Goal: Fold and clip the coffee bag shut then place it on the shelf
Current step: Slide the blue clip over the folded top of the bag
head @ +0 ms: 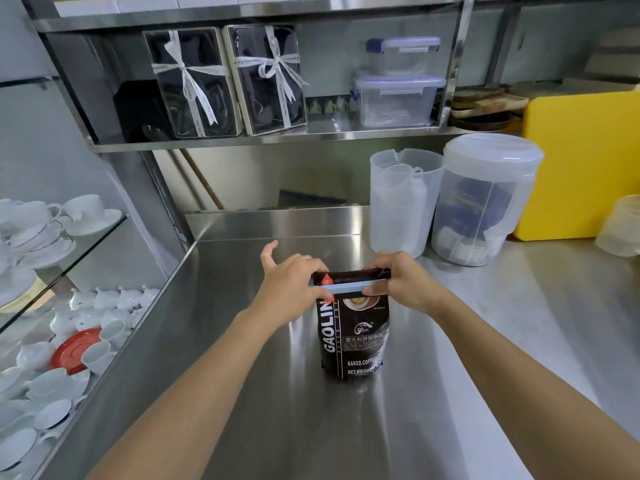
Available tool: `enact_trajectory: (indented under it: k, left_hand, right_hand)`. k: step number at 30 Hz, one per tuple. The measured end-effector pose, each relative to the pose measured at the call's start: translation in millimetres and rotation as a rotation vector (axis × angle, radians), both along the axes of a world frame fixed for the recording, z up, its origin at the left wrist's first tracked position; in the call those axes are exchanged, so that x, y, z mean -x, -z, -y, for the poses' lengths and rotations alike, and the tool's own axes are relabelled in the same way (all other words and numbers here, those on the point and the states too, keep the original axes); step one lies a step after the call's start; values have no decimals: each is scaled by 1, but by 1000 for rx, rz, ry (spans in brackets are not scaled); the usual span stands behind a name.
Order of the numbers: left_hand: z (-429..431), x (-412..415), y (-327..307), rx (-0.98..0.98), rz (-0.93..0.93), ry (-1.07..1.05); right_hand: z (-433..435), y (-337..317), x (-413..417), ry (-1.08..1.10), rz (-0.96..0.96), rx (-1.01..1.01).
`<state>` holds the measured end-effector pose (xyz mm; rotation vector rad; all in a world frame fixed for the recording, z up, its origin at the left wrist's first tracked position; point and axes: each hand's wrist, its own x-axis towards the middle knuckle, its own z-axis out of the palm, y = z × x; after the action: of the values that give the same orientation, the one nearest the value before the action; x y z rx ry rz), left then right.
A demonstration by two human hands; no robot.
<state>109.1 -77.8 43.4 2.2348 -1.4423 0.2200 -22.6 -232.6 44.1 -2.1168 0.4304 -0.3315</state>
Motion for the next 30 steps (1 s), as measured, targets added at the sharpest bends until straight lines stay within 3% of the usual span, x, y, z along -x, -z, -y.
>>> enact_trajectory:
  k: [5, 13, 21, 27, 30]
  left_hand:
    - [-2, -3, 0, 19, -25, 18]
    - [1, -5, -3, -1, -31, 38]
    - [0, -8, -3, 34, -89, 59]
    - [2, -7, -4, 9, -113, 59]
    - [1, -9, -5, -18, -105, 53]
  right_hand:
    - [4, 2, 2, -1, -4, -27]
    - [11, 5, 9, 86, 216, -27]
    - [16, 9, 4, 147, 291, -177]
    - [22, 0, 4, 76, 172, -123]
    - [25, -17, -3, -28, -16, 100]
